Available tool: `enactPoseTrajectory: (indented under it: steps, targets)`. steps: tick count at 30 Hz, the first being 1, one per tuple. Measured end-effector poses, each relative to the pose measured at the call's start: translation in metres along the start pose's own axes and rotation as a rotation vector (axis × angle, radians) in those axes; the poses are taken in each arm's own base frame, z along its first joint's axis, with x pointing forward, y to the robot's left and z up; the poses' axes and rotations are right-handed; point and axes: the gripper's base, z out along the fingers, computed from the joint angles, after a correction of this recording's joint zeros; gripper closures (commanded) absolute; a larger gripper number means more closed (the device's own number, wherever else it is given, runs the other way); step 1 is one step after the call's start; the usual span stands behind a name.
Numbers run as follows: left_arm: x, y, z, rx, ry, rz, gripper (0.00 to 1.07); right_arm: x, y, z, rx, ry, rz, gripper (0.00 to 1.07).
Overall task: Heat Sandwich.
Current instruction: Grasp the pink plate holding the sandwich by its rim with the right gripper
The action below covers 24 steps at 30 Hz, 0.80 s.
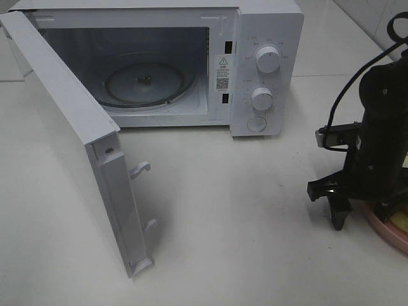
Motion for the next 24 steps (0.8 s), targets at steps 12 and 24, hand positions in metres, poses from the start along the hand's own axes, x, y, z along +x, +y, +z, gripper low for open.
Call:
enactPoseTrajectory:
  steps: [12,24]
  targets:
    - [0.0000,0.0000,0.0000,0.000,0.000,0.000,0.09,-0.0006,-0.0027,0.0015,0.030,0.003,-0.024,0.85]
    - [0.0000,0.0000,0.0000,0.000,0.000,0.000,0.09,0.0006,-0.0053,-0.0005,0.060,0.021,-0.044,1.07]
